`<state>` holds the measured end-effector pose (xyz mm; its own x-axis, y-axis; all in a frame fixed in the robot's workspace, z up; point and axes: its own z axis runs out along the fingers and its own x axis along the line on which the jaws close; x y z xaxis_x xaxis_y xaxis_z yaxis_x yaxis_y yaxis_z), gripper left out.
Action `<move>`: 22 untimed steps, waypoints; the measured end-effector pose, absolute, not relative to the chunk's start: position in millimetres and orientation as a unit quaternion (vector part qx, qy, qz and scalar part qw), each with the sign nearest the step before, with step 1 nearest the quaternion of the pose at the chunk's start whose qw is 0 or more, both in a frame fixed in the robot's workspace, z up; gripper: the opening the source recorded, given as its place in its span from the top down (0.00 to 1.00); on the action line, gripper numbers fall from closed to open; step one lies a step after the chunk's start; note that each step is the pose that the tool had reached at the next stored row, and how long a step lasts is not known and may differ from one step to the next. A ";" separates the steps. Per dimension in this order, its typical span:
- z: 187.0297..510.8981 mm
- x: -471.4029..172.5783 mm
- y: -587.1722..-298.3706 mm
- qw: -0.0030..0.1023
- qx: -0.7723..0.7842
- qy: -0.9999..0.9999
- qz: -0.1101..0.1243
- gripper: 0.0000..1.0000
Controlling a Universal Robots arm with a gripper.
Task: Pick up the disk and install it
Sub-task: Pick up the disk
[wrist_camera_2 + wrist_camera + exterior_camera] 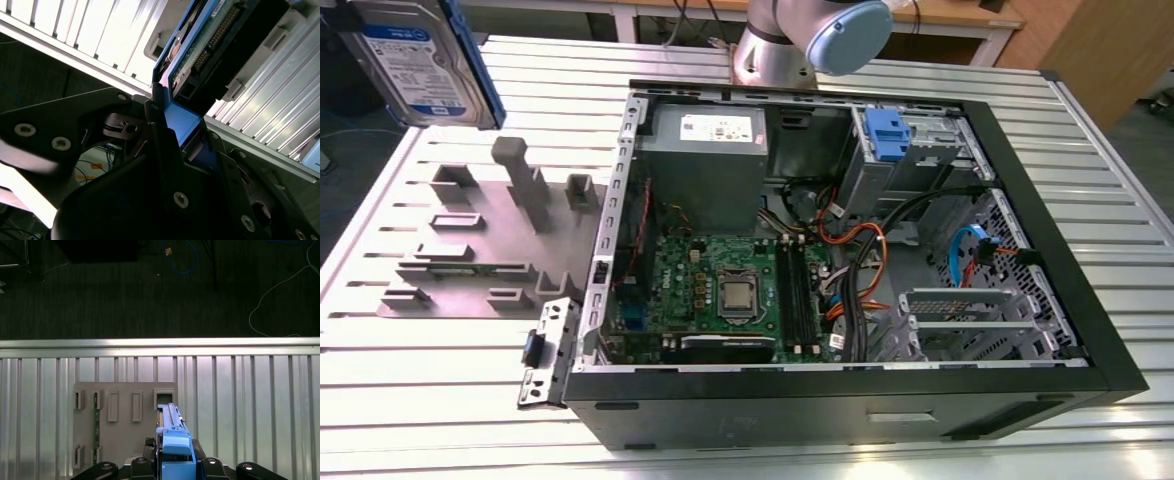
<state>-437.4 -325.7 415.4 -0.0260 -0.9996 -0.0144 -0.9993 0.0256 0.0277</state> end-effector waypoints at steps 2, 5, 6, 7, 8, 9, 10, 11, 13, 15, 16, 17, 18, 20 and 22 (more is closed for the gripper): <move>416.0 -437.4 -325.7 0.005 0.698 -0.716 -0.015 0.64; 416.9 -437.4 -325.7 0.004 0.698 -0.716 -0.015 0.64; 417.3 -437.4 -325.7 0.005 0.698 -0.716 -0.015 0.64; 417.6 -437.4 -325.7 0.004 0.698 -0.716 -0.015 0.64; 418.0 -437.4 -325.7 0.005 0.698 -0.716 -0.015 0.64; 418.2 -437.4 -325.7 0.004 0.698 -0.716 -0.015 0.64; 418.4 -437.4 -325.7 0.004 0.698 -0.716 -0.015 0.64; 418.5 -437.4 -325.7 0.004 0.698 -0.716 -0.015 0.64; 419.0 -437.4 -325.7 0.005 0.698 -0.716 -0.015 0.64; 419.3 -437.4 -325.7 0.004 0.698 -0.716 -0.015 0.64; 419.5 -437.4 -325.7 0.005 0.698 -0.716 -0.015 0.64; 419.7 -437.4 -325.7 0.005 0.698 -0.716 -0.015 0.64; 420.0 -437.4 -325.7 0.005 0.698 -0.716 -0.015 0.64; 420.7 -437.4 -325.7 0.005 0.698 -0.716 -0.015 0.64; 421.3 -437.4 -325.7 0.004 0.698 -0.716 -0.015 0.64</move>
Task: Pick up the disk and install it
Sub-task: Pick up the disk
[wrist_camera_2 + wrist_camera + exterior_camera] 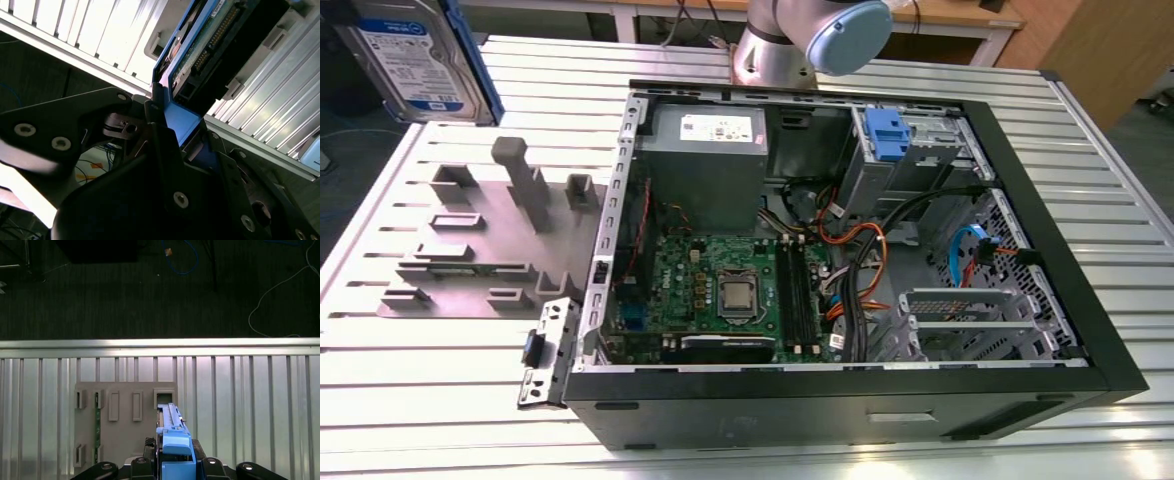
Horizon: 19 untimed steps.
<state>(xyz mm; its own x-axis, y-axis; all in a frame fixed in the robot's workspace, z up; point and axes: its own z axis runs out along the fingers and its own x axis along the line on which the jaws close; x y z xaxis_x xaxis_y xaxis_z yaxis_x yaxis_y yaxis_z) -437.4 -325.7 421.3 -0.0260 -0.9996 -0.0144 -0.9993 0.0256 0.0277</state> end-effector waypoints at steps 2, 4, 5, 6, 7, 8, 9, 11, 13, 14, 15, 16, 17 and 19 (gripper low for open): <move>422.1 -437.4 -325.7 0.004 0.698 -0.716 -0.015 0.64; 423.1 -437.4 -325.7 0.005 0.698 -0.716 -0.015 0.64; 423.4 -437.4 -325.7 0.004 0.698 -0.716 -0.015 0.64; 423.9 -437.4 -325.7 0.004 0.698 -0.716 -0.015 0.64; 424.3 -437.4 -325.7 0.004 0.698 -0.716 -0.015 0.64; 424.8 -437.4 -325.7 0.005 0.698 -0.716 -0.015 0.64; 425.2 -437.4 -325.7 0.005 0.698 -0.716 -0.015 0.64; 426.2 -437.4 -325.7 0.004 0.698 -0.716 -0.015 0.64; 427.2 -437.4 -325.7 0.004 0.698 -0.716 -0.015 0.64; 427.7 -437.4 -325.7 0.004 0.698 -0.716 -0.015 0.64; 428.2 -437.4 -325.7 0.004 0.698 -0.716 -0.015 0.64; 428.7 -437.4 -325.7 0.005 0.698 -0.716 -0.015 0.64; 429.1 -437.4 -325.7 0.004 0.698 -0.716 -0.015 0.64; 430.1 -437.4 -325.7 0.004 0.698 -0.716 -0.015 0.64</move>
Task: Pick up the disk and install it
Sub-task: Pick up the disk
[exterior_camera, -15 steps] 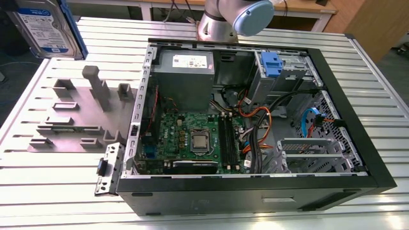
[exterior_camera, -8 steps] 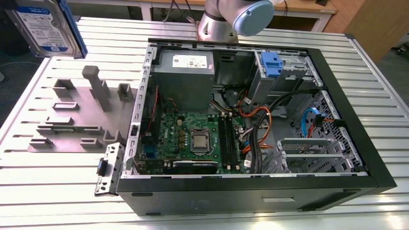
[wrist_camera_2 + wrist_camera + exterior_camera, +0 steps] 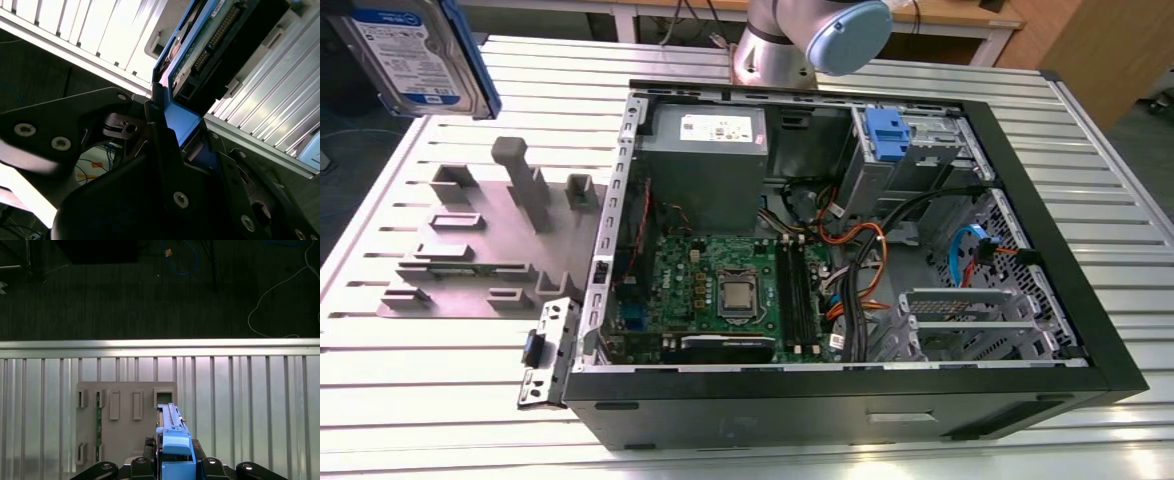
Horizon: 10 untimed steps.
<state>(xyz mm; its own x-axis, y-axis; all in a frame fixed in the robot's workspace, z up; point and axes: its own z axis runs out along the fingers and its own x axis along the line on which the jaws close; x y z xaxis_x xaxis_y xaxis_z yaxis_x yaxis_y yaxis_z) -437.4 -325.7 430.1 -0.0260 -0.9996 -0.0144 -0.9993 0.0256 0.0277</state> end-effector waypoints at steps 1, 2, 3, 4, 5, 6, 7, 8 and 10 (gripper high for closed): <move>430.6 -437.4 -325.7 0.005 0.698 -0.716 -0.015 0.64; 431.1 -437.4 -325.7 0.004 0.698 -0.716 -0.015 0.64; 431.6 -437.4 -325.7 0.004 0.698 -0.716 -0.015 0.64; 432.2 -437.4 -325.7 0.004 0.698 -0.716 -0.015 0.64; 432.7 -437.4 -325.7 0.005 0.698 -0.716 -0.015 0.64; 433.2 -437.4 -325.7 0.005 0.698 -0.716 -0.015 0.64; 433.7 -437.4 -325.7 0.004 0.698 -0.716 -0.015 0.64; 434.3 -437.4 -325.7 0.004 0.698 -0.716 -0.015 0.64; 435.4 -437.4 -325.7 0.005 0.698 -0.716 -0.015 0.64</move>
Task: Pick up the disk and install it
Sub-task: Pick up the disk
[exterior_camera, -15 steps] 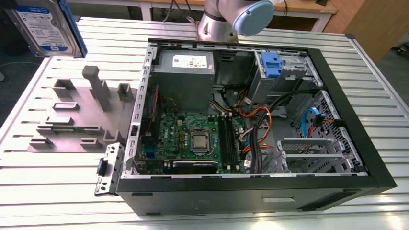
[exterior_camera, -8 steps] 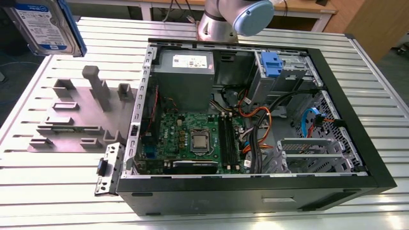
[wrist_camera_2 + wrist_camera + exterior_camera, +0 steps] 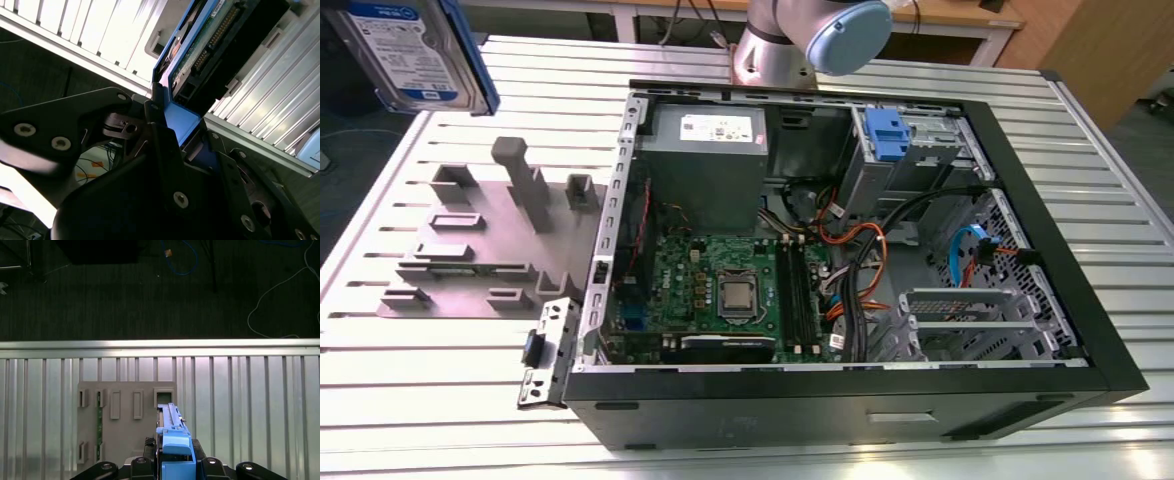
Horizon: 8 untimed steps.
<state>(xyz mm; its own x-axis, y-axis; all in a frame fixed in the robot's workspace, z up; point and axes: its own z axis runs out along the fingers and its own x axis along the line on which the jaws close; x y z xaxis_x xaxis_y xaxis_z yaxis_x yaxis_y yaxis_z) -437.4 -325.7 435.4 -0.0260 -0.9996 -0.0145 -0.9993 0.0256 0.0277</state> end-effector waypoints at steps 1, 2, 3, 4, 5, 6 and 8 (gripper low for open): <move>435.9 -437.4 -325.7 0.004 0.698 -0.716 -0.015 0.64; 436.5 -437.4 -325.7 0.004 0.698 -0.716 -0.015 0.64; 437.1 -437.4 -325.7 0.004 0.698 -0.716 -0.015 0.64; 437.6 -437.4 -325.7 0.005 0.698 -0.716 -0.015 0.64; 438.1 -437.4 -325.7 0.004 0.698 -0.716 -0.015 0.64; 438.6 -437.4 -325.7 0.004 0.698 -0.716 -0.015 0.64; 439.6 -437.4 -325.7 0.005 0.698 -0.716 -0.015 0.64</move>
<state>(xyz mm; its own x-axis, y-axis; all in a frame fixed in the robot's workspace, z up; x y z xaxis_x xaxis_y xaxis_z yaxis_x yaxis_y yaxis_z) -437.4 -325.7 439.6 -0.0260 -0.9996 -0.0144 -0.9993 0.0256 0.0278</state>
